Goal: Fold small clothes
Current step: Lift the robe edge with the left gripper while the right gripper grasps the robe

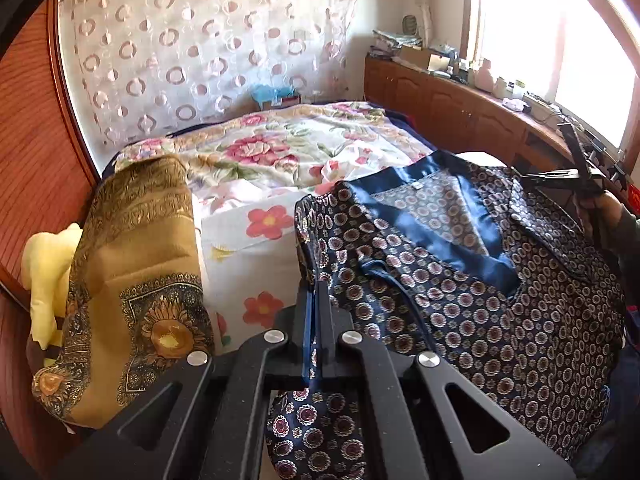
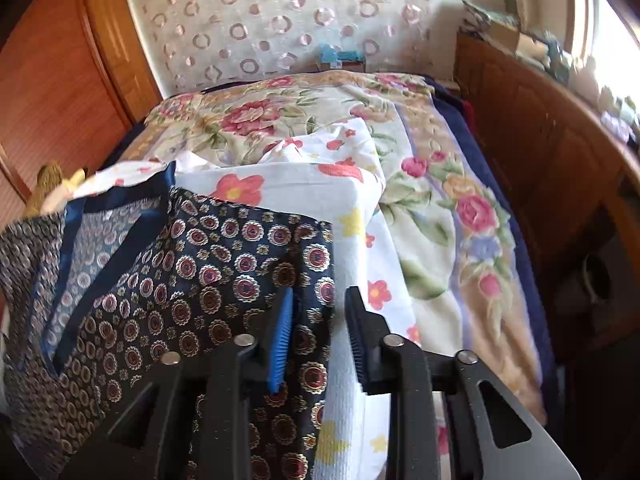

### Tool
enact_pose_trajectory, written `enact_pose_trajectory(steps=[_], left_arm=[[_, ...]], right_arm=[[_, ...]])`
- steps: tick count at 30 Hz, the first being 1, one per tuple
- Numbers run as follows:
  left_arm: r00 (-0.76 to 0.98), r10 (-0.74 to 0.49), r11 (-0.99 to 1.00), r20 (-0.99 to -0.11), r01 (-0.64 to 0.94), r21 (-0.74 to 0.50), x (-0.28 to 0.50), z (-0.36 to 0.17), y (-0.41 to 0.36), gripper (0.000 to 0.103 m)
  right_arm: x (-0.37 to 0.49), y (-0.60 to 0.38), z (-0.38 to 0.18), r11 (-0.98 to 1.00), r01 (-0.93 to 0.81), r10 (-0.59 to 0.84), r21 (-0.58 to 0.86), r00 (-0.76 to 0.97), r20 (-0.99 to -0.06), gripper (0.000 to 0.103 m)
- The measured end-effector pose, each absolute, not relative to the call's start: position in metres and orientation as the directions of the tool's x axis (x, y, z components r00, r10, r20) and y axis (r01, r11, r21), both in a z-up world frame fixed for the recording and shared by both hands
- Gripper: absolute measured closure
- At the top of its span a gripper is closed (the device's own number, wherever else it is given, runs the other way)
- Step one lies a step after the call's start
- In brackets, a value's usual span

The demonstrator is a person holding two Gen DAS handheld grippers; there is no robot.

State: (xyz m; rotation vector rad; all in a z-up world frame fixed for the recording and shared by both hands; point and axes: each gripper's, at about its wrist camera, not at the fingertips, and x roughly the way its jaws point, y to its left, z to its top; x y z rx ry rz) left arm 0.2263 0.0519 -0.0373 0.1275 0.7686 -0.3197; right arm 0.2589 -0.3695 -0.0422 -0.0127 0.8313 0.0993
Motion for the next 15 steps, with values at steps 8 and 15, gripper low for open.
enact_pose_trajectory(steps=[8, 15], left_arm=[[0.723, -0.255, 0.944, -0.642, 0.329, -0.005, 0.200, -0.019, 0.048, 0.101], [0.752, -0.281, 0.948, -0.596, 0.316, -0.047, 0.155, -0.014, 0.061, 0.101]], right_arm=[[0.229, -0.355, -0.018, 0.996, -0.056, -0.003, -0.073, 0.778, -0.628, 0.102], [0.144, -0.337, 0.017, 0.987, -0.160, 0.124, -0.025, 0.846, -0.518, 0.102]])
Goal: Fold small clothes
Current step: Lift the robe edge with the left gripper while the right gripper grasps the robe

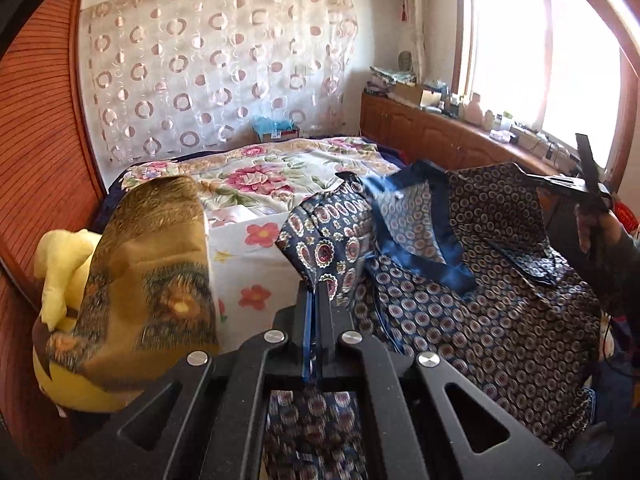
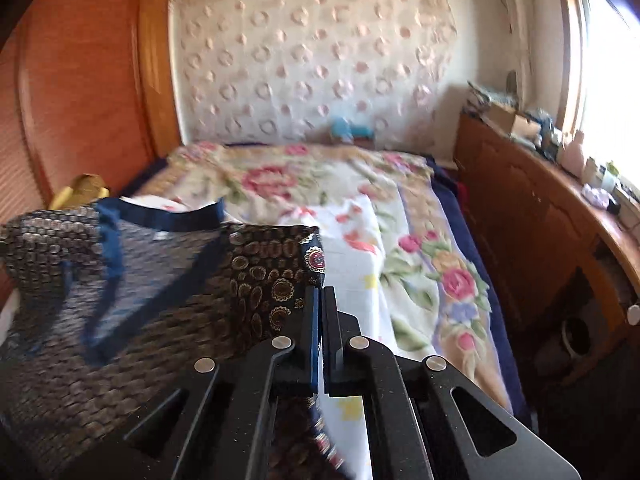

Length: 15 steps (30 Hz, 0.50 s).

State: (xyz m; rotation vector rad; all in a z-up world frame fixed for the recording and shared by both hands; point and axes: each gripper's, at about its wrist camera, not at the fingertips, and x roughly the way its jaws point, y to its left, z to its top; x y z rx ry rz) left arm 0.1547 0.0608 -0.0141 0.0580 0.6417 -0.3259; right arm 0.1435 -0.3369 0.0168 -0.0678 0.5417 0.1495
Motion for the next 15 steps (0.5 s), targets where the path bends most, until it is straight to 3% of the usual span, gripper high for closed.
enact_pose_trajectory(steps=[6, 15], left_arm=[[0.768, -0.291, 0.952, -0.571, 0.293, -0.091, 0.095, -0.024, 0.077, 0.101], [0.765, -0.279, 0.960, -0.580, 0.239, -0.146, 0.025, -0.053, 0.105, 0.101]], right_arm=[[0.046, -0.346, 0.018, 0.980, -0.195, 0.192, 0.037, 0.878, -0.438, 0.102], [-0.074, -0.406, -0.025, 0.979, -0.145, 0.197, 0.141, 0.841, -0.503, 0.102]])
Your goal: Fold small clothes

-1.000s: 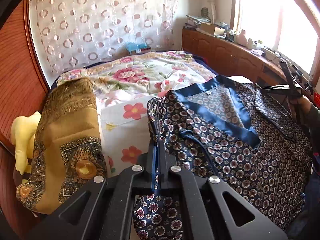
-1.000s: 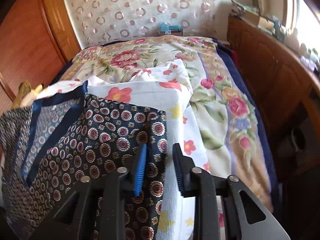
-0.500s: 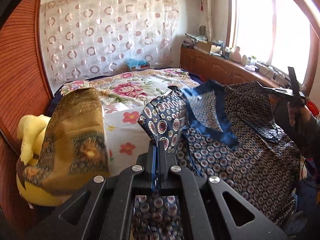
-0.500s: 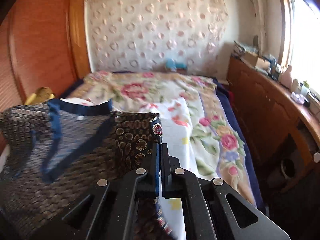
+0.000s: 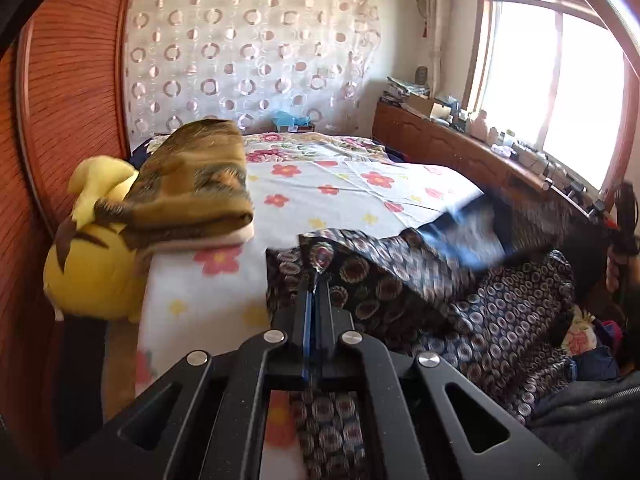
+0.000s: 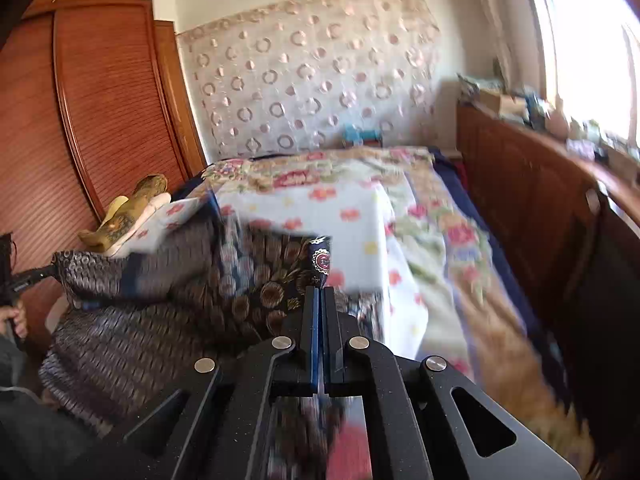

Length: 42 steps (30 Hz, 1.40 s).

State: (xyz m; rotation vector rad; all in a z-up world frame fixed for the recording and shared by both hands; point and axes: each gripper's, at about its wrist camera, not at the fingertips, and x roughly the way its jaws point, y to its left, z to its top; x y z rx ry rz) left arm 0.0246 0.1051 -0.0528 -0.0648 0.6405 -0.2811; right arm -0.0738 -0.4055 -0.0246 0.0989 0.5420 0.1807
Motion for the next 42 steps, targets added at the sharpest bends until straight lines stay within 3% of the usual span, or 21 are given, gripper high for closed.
enact_pose_trajectory(steps=[5, 10, 11, 12, 13, 23, 25, 28, 42], left_arm=[[0.766, -0.295, 0.956, -0.571, 0.234, -0.179, 0.002, -0.060, 0.114, 0.101], [0.792, -0.255, 0.966, -0.554, 0.182, -0.186, 0.003, -0.051, 0.134, 0.101], [0.796, -0.250, 0.967, -0.552, 0.178, -0.181, 0.006, -0.046, 0.138, 0.098], [0.796, -0.249, 0.967, -0.552, 0.179, -0.179, 0.005, -0.045, 0.141, 0.085], [0.797, -0.243, 0.969, -0.554, 0.179, -0.168, 0.009, -0.043, 0.142, 0.080], [0.746, -0.217, 0.976, -0.629, 0.174, -0.130, 0.085, -0.057, 0.133, 0.076], [0.725, -0.230, 0.973, -0.649, 0.191, -0.131, 0.100, -0.063, 0.124, 0.076], [0.685, -0.239, 0.970, -0.689, 0.208, -0.129, 0.117, -0.077, 0.113, 0.076], [0.576, -0.221, 0.968, -0.787, 0.225, -0.107, 0.128, -0.114, 0.094, 0.076]], right_arm=[[-0.105, -0.414, -0.042, 0.980, -0.163, 0.200, 0.116, 0.786, -0.584, 0.102], [-0.108, -0.421, -0.027, 0.979, -0.180, 0.203, 0.097, 0.784, -0.586, 0.102], [-0.103, -0.420, -0.020, 0.979, -0.182, 0.203, 0.094, 0.791, -0.578, 0.102], [-0.101, -0.419, -0.014, 0.978, -0.188, 0.206, 0.092, 0.797, -0.568, 0.102], [-0.098, -0.417, -0.008, 0.977, -0.196, 0.208, 0.083, 0.799, -0.564, 0.102], [-0.101, -0.411, 0.011, 0.993, -0.118, 0.103, 0.005, 0.848, -0.519, 0.100], [-0.090, -0.399, 0.002, 0.993, -0.120, 0.103, 0.001, 0.848, -0.520, 0.095], [-0.061, -0.394, -0.015, 0.991, -0.136, 0.122, 0.015, 0.831, -0.543, 0.065], [0.032, -0.399, -0.070, 0.992, -0.103, 0.124, 0.072, 0.712, -0.691, 0.063]])
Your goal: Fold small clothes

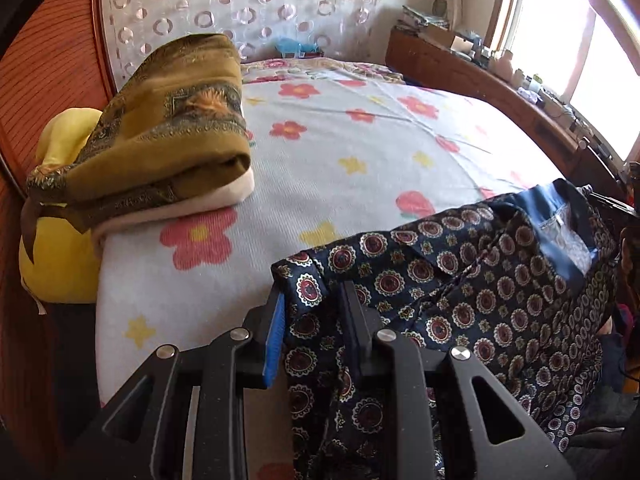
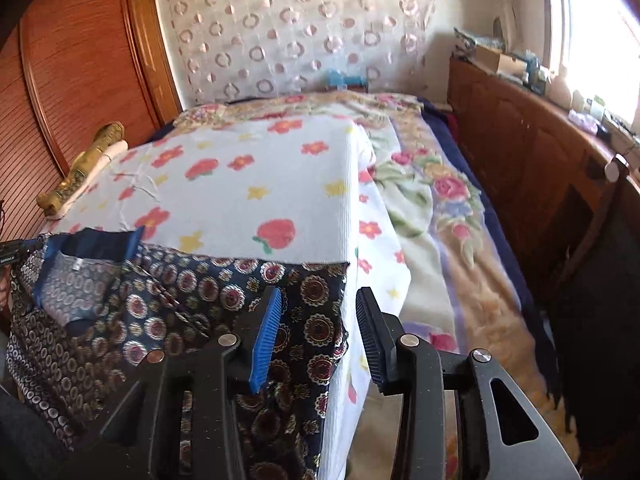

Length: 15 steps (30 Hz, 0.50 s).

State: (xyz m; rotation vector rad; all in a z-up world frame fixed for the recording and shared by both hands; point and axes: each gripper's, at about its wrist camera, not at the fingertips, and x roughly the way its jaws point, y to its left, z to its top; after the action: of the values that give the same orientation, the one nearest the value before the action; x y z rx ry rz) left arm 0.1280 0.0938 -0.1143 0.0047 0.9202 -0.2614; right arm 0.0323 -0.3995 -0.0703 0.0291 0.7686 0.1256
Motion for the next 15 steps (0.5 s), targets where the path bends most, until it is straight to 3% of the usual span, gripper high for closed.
enact_pose_trajectory(steps=[15], left_arm=[[0.581, -0.221, 0.973, -0.783, 0.192, -0.132, 0.144, -0.116, 0.100, 0.075]], right_arm=[[0.057, -0.390, -0.074, 0.987, -0.152, 0.139, 0.046, 0.685, -0.715, 0.062]])
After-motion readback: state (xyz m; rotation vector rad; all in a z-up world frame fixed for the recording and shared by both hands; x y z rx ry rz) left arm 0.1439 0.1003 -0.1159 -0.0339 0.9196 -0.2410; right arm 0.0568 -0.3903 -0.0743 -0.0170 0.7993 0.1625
